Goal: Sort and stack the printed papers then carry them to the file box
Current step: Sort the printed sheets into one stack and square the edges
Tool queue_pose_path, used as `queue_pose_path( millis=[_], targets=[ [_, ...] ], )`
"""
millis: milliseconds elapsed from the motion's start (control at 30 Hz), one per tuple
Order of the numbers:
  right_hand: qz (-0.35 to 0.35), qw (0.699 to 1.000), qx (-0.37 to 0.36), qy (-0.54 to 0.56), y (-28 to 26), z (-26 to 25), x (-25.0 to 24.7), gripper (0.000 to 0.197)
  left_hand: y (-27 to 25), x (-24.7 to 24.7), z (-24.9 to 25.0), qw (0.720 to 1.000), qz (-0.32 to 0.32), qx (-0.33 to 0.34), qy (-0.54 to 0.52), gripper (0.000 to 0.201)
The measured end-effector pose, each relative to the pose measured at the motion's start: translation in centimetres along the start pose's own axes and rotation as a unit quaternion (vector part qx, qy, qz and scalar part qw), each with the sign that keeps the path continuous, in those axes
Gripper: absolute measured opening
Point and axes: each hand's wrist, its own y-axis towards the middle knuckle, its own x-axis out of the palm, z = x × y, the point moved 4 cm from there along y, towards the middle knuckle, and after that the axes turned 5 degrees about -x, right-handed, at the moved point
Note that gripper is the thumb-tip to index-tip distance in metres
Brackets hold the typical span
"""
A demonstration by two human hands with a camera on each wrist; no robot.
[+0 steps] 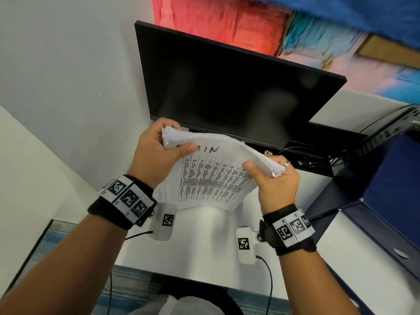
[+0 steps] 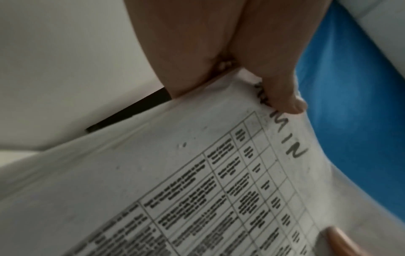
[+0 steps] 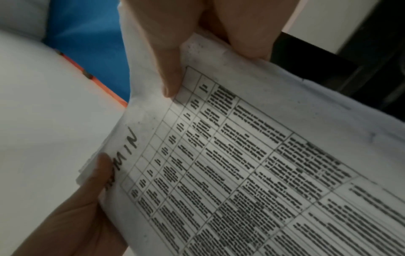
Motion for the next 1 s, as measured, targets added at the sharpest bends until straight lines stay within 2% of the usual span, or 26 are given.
queue_pose_path(
  millis=[100, 133, 200, 267, 333, 367, 433, 467, 500, 567, 600, 667, 733, 800, 833, 900, 967, 1000],
  targets=[
    [-0.037, 0.996, 0.081, -0.006, -1.4, 2.3, 1.0, 0.031, -1.1, 0.2, -2.3, 0.995, -0.022, -0.095, 0.002, 0.042],
    [-0.044, 0.994, 0.098, -0.01, -1.6, 2.7, 1.4, 0.03, -1.4, 0.2, -2.6, 0.994, -0.027, -0.105, 0.012, 0.039],
    [-0.049, 0.995, 0.087, -0.01, -0.9, 2.5, 1.9, 0.028, -1.2, -0.2, -2.4, 0.994, -0.017, -0.103, 0.028, 0.033],
    [-0.071, 0.995, 0.06, -0.025, 0.2, 1.1, 2.4, 0.028, -0.7, -1.4, -1.5, 0.995, 0.021, -0.098, 0.025, 0.043],
    [-0.105, 0.99, 0.002, -0.092, 1.5, -1.2, 2.9, 0.027, -0.1, -2.9, 0.1, 0.993, 0.07, -0.057, 0.072, 0.069],
    [-0.128, 0.98, -0.048, -0.144, 2.0, -2.6, 3.2, 0.024, 0.2, -3.3, 1.2, 0.987, 0.087, -0.013, 0.136, 0.083],
    [-0.176, 0.936, -0.167, -0.257, 2.4, -5.2, 4.3, 0.012, 0.3, -2.9, 3.7, 0.944, 0.068, 0.09, 0.309, 0.098],
    [-0.199, 0.909, -0.212, -0.3, 2.4, -6.4, 5.1, 0.007, 0.3, -2.2, 4.6, 0.918, 0.032, 0.12, 0.377, 0.093],
    [-0.217, 0.889, -0.24, -0.325, 2.4, -7.2, 5.9, 0.005, 0.4, -1.5, 5.0, 0.904, -0.015, 0.139, 0.404, 0.077],
    [-0.229, 0.88, -0.264, -0.321, 2.5, -8.1, 7.2, 0.008, 0.4, -0.4, 5.2, 0.9, -0.072, 0.178, 0.391, 0.024],
    [-0.214, 0.884, -0.273, -0.313, 2.6, -8.0, 7.4, 0.013, 0.3, -0.6, 4.9, 0.912, -0.073, 0.177, 0.363, 0.01],
    [-0.121, 0.887, -0.282, -0.345, 2.7, -6.7, 6.6, 0.04, 0.3, -1.7, 4.0, 0.943, -0.019, 0.113, 0.312, 0.022],
    [-0.012, 0.898, -0.215, -0.384, 2.3, -3.7, 4.4, 0.08, 0.0, -3.7, 2.4, 0.971, 0.055, 0.013, 0.233, 0.02],
    [0.045, 0.932, -0.069, -0.354, 1.4, 0.1, 2.3, 0.112, -0.8, -5.3, 0.2, 0.984, 0.104, -0.088, 0.112, 0.018],
    [0.058, 0.951, 0.02, -0.303, 0.8, 2.3, 1.5, 0.123, -1.5, -5.6, -0.5, 0.984, 0.122, -0.118, 0.053, 0.02],
    [0.075, 0.971, 0.188, -0.129, -0.2, 6.0, 1.0, 0.133, -2.4, -5.8, -1.1, 0.979, 0.151, -0.137, -0.014, 0.021],
    [0.075, 0.947, 0.309, 0.047, -1.4, 8.7, 1.4, 0.128, -2.9, -5.3, -1.1, 0.978, 0.154, -0.136, -0.041, 0.017],
    [0.064, 0.93, 0.345, 0.113, -1.9, 9.6, 1.9, 0.116, -3.0, -4.8, -1.1, 0.977, 0.152, -0.139, -0.056, 0.016]
  ],
)
